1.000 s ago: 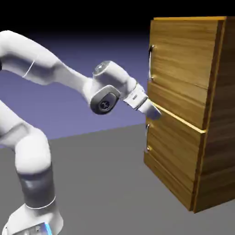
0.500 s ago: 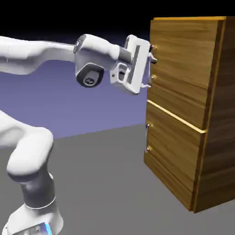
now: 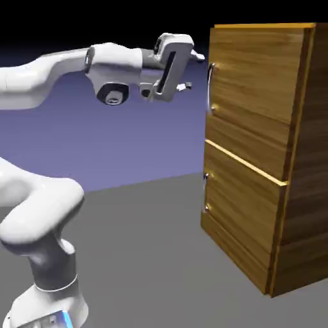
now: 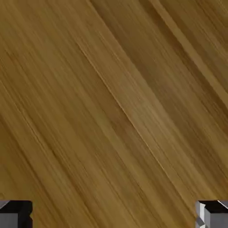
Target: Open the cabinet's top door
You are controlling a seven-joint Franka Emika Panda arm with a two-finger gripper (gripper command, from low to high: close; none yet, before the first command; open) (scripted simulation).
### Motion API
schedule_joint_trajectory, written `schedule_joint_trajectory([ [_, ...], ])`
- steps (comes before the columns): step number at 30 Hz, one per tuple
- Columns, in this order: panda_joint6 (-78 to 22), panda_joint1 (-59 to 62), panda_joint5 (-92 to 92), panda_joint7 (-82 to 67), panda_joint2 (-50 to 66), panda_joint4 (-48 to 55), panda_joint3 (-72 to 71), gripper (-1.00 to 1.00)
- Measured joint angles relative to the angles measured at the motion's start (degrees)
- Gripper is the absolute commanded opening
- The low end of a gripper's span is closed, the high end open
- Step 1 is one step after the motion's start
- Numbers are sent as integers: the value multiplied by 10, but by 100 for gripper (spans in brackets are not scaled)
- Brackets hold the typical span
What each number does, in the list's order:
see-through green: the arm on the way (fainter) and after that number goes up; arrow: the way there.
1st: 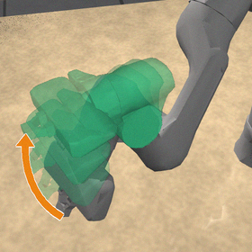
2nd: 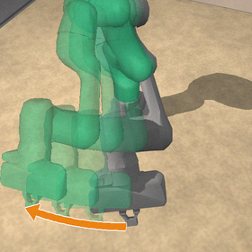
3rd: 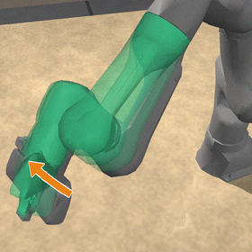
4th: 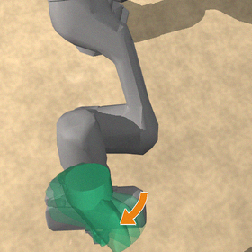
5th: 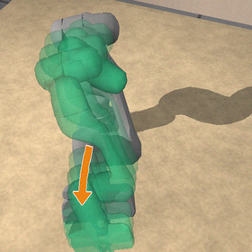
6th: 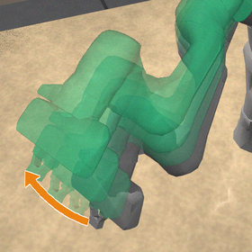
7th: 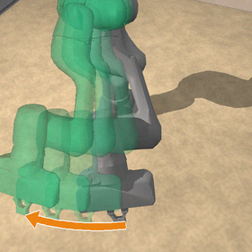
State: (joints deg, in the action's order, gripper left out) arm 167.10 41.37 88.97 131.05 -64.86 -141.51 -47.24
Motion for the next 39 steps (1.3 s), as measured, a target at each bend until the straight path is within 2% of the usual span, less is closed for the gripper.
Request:
schedule_joint_trajectory([
  [14,-27,165,349,348,-126,77,-185,0],
  [16,-27,166,351,350,-127,77,-186,0],
  [20,-50,248,383,343,-127,136,-207,0],
  [21,-55,264,389,341,-126,147,-211,-100],
  [23,-55,264,389,341,-126,147,-211,-100],
  [30,-198,148,438,240,-157,2,-122,-100],
  [39,-393,14,369,148,-177,-169,48,-100],
])
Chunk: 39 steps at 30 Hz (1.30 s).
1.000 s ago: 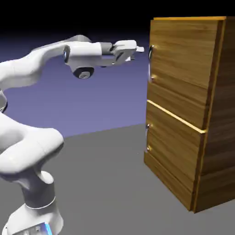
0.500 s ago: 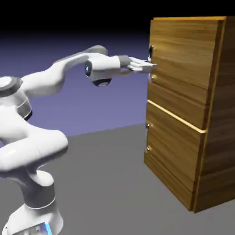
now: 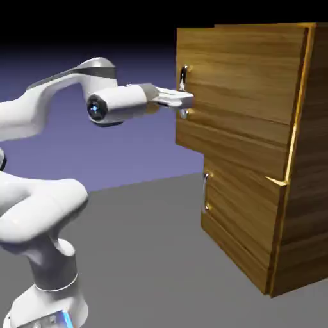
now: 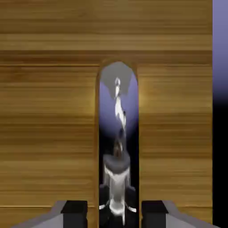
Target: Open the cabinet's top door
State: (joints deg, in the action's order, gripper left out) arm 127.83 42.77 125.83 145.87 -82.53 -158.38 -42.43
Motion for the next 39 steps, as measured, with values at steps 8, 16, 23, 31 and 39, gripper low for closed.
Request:
schedule_joint_trajectory([
  [8,-144,-38,-126,-47,-1,-72,166,-100],
  [16,-277,-35,-271,-95,41,-86,332,-100],
  [23,-399,-34,-410,-151,131,-52,478,-100],
  [31,-549,-75,-562,-226,292,52,633,-100],
  [39,-696,-157,-660,-297,458,195,757,-100],
])
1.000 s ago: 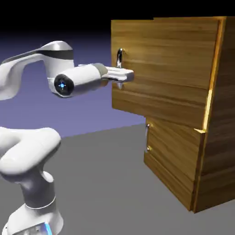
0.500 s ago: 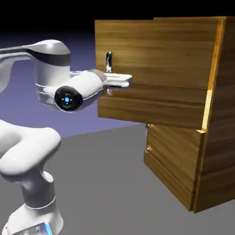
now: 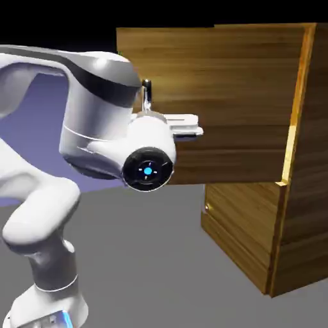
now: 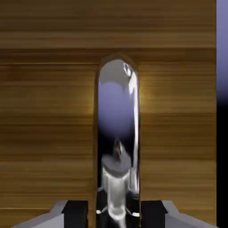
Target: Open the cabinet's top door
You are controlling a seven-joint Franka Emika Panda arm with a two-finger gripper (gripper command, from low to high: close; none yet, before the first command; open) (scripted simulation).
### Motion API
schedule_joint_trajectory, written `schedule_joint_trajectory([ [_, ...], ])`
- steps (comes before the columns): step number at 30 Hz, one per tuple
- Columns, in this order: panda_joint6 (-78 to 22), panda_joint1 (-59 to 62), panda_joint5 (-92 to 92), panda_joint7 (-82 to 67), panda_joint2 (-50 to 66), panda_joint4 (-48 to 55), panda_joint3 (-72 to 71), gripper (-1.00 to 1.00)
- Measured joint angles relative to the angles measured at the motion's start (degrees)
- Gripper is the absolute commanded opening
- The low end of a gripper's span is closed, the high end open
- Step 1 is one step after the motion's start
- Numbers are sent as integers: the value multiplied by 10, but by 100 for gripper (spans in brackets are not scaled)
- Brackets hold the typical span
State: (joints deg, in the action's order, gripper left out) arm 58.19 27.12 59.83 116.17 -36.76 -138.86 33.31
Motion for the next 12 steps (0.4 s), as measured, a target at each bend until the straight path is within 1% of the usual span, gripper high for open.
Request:
schedule_joint_trajectory([
  [10,-195,-95,-56,-106,208,194,129,-100],
  [11,-213,-100,-59,-118,228,212,139,100],
  [12,-214,-101,-59,-118,228,212,139,100],
])
